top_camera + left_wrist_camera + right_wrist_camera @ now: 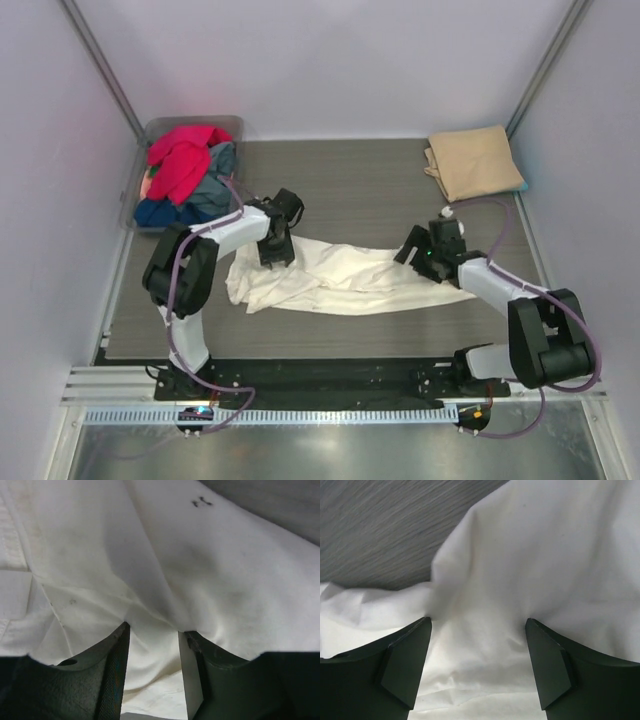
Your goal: Fold and stack the t-shirts
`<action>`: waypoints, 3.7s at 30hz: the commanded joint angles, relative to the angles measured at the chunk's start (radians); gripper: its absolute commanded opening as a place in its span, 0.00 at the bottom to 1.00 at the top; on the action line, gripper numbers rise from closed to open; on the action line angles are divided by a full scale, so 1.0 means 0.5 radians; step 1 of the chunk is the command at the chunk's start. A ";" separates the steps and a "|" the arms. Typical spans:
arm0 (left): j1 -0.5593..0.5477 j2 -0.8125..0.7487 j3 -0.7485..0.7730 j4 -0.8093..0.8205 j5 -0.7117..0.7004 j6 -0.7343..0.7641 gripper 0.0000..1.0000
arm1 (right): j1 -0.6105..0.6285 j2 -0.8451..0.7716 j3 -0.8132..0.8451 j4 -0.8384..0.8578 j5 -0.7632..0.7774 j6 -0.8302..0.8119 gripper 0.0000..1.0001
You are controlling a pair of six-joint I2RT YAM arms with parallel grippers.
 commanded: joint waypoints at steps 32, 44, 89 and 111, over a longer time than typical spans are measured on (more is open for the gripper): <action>0.332 -0.626 1.288 -0.343 0.193 0.678 0.71 | 1.114 0.658 1.624 -0.435 0.215 -0.521 0.91; 0.326 -1.759 -0.186 -0.152 0.346 0.487 0.68 | 0.865 2.067 3.066 -0.548 -0.156 -0.540 0.90; -0.208 -1.370 -1.180 0.718 0.751 -0.157 0.54 | 0.487 0.176 0.899 -0.557 -0.025 -0.049 0.90; -0.539 -1.349 -1.545 1.130 0.533 -0.519 0.55 | 1.199 -0.445 -0.359 -0.153 0.144 0.559 0.65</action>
